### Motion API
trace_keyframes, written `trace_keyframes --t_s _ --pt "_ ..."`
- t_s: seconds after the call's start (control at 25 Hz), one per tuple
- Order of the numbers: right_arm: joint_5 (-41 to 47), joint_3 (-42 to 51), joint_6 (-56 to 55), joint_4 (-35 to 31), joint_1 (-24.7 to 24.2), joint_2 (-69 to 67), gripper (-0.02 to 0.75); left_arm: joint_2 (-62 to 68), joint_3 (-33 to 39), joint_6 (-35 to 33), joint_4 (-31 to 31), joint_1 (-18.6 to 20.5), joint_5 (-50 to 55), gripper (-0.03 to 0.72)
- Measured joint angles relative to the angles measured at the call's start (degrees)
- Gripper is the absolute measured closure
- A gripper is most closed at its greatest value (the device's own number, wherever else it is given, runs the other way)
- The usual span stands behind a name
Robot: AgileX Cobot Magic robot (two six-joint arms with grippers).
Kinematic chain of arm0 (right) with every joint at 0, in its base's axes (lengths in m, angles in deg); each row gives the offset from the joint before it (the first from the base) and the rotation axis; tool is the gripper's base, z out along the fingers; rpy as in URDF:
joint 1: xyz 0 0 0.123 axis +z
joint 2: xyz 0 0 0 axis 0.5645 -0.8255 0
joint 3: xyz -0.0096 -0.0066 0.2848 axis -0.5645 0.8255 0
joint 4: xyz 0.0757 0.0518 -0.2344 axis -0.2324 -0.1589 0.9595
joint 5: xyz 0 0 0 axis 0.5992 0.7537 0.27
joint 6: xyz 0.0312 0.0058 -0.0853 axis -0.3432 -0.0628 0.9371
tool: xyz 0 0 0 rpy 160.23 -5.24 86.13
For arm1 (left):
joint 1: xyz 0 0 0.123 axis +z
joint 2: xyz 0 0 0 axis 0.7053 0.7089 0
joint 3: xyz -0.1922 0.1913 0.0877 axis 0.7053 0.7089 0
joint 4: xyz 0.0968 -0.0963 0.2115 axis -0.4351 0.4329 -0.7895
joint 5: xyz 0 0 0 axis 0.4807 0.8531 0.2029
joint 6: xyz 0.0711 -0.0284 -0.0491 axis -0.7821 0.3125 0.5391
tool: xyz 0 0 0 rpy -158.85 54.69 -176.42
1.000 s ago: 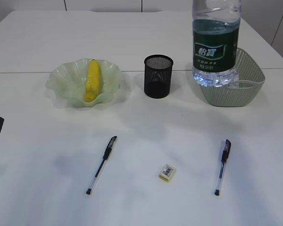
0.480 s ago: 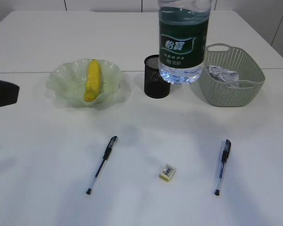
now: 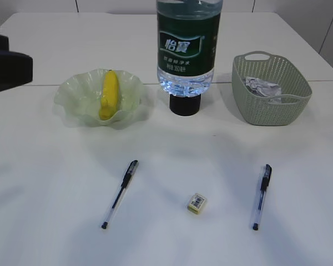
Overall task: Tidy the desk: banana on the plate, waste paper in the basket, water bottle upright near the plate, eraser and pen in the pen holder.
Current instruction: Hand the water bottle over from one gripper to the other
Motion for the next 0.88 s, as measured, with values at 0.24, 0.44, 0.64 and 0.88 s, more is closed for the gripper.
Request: trace_keyframes --t_s 0.24,0.44,0.64,0.88 --pt "0.00 0.00 0.62 -2.22 2.28 0.00 0.494 0.00 0.00 -10.17 8.41 0.00 0.63 0.234" --pt "0.00 0.00 1.51 -3.43 4.20 0.00 0.494 0.00 1.20 -17.40 16.26 0.00 0.86 0.234" --pt "0.00 0.00 2.57 -3.65 7.50 -0.25 0.494 0.00 2.75 -22.48 22.51 0.00 0.86 0.234" --pt "-0.46 0.00 4.06 -3.77 11.63 -3.33 0.494 0.00 2.84 -24.65 24.98 0.00 1.03 0.234"
